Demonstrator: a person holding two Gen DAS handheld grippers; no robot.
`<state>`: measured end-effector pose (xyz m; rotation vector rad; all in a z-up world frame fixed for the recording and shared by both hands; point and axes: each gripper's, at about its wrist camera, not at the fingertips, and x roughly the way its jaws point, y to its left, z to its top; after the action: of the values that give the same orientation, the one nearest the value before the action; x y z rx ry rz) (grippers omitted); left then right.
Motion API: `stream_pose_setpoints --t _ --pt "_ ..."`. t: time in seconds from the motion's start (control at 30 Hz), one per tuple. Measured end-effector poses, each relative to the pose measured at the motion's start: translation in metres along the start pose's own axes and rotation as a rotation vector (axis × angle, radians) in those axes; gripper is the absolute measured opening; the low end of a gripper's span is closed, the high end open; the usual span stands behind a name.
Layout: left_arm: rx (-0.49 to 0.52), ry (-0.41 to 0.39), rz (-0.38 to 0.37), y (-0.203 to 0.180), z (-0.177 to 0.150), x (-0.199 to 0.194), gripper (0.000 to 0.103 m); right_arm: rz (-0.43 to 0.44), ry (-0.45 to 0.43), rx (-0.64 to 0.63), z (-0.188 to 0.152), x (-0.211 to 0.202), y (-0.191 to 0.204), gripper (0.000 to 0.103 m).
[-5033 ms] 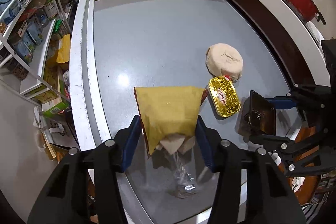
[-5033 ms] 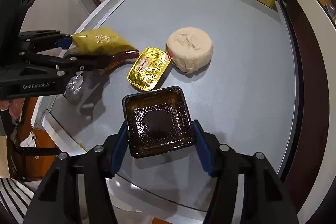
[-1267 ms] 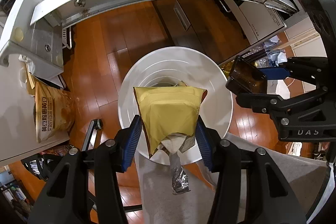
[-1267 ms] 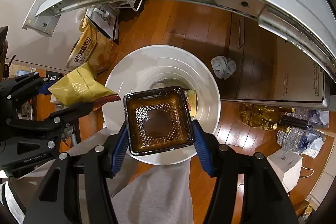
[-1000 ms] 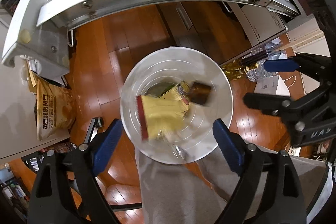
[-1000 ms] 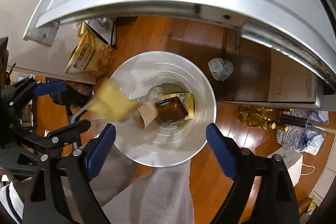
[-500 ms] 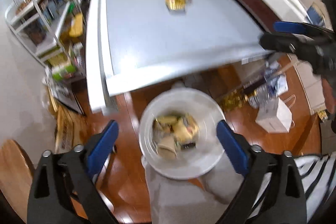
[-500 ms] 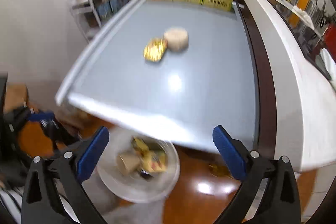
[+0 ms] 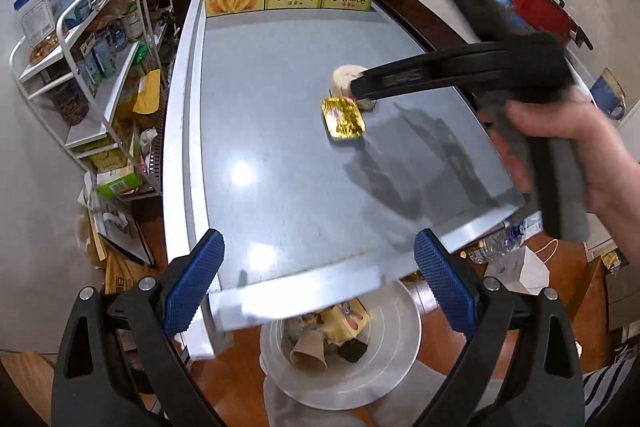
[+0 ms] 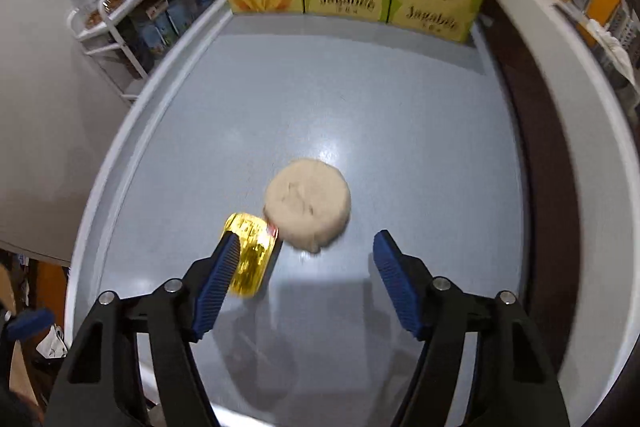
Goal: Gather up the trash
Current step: 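Grasp the gold foil butter pack with the left tool while the right tool grasps the bread bun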
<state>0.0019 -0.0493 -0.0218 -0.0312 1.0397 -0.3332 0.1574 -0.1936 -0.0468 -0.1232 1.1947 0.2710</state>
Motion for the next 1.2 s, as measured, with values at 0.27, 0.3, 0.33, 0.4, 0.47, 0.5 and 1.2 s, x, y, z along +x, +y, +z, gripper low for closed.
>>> stream_pose_setpoints --t 0.27,0.3,0.33,0.4,0.47,0.5,1.2 --pt "-0.015 0.024 -0.022 0.003 0.018 0.020 0.097 0.026 0.046 0.020 0.019 0.024 -0.008 0.050" --pt "-0.015 0.029 -0.026 0.003 0.022 0.024 0.097 0.014 0.045 0.015 0.019 0.024 -0.011 0.050" --pt "-0.011 0.036 -0.031 0.003 0.027 0.031 0.097 0.010 0.046 0.017 0.018 0.023 -0.015 0.050" --pt "0.001 0.044 -0.031 0.003 0.034 0.040 0.097 0.007 0.046 0.043 0.013 0.020 -0.026 0.050" --pt "0.027 0.055 -0.023 0.000 0.044 0.053 0.097 0.009 0.049 0.086 0.005 0.016 -0.042 0.050" --pt "0.037 0.059 -0.021 0.000 0.049 0.059 0.097 0.024 0.051 0.112 -0.001 0.012 -0.049 0.050" --pt "0.181 0.066 0.036 -0.014 0.079 0.105 0.040 -0.015 0.033 0.055 -0.018 0.011 -0.049 0.050"
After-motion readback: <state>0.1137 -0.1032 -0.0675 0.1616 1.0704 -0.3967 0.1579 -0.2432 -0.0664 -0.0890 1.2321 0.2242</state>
